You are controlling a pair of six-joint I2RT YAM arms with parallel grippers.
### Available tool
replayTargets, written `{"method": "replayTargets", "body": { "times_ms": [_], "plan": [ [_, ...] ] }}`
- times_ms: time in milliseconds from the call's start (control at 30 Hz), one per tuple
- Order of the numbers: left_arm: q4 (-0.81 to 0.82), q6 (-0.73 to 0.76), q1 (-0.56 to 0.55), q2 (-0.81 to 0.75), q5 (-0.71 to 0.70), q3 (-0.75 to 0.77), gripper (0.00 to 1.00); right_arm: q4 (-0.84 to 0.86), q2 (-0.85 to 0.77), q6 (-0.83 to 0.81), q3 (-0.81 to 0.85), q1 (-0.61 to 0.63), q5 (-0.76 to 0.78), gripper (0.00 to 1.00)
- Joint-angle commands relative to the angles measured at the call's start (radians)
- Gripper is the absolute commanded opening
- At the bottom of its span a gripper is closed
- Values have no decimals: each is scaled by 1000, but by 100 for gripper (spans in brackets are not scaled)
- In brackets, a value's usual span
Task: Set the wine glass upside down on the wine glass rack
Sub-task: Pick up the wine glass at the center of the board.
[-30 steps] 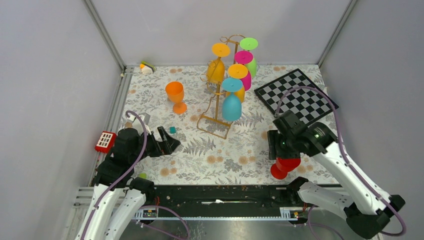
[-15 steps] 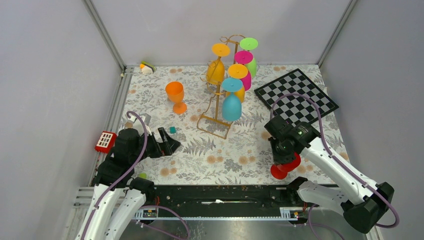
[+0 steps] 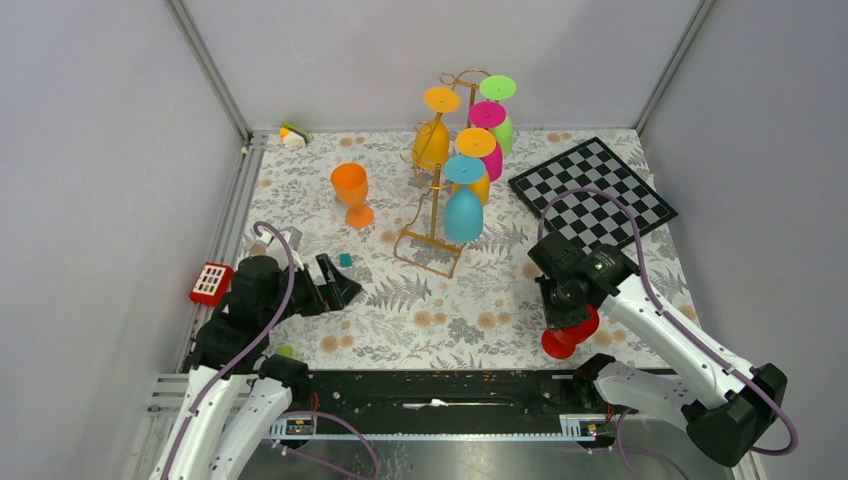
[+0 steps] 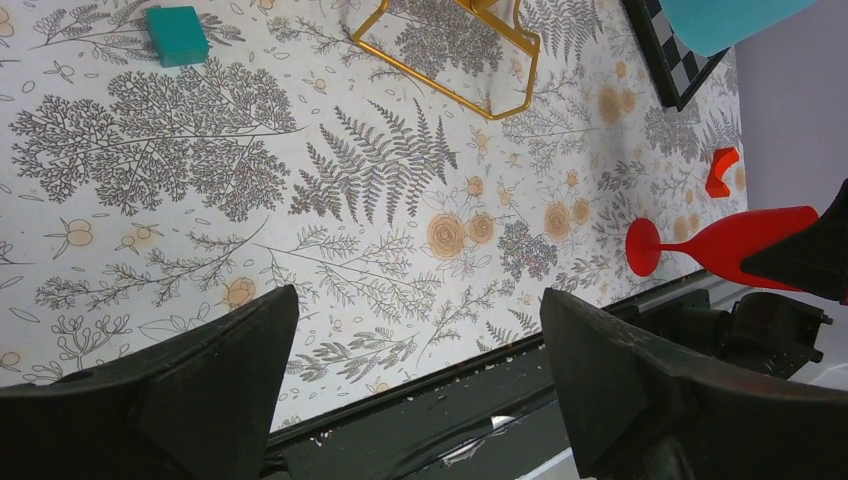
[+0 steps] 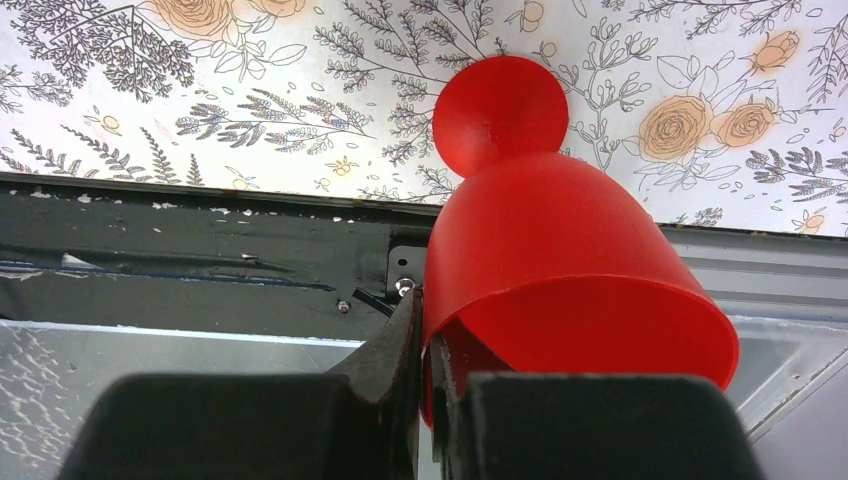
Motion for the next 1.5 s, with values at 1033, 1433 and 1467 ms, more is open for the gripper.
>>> {"method": "replayTargets", "body": {
  "times_ms": [1033, 1433, 1467],
  "plan": [
    [413, -398, -165, 113, 243, -247, 89, 140, -166, 73, 88, 5, -449, 0],
    [582, -472, -491, 321, 81, -196, 83, 247, -206, 145, 35, 6, -580, 0],
    [582, -472, -505, 335, 77, -188, 82, 253, -211, 151, 29, 5, -583, 0]
  ]
}}
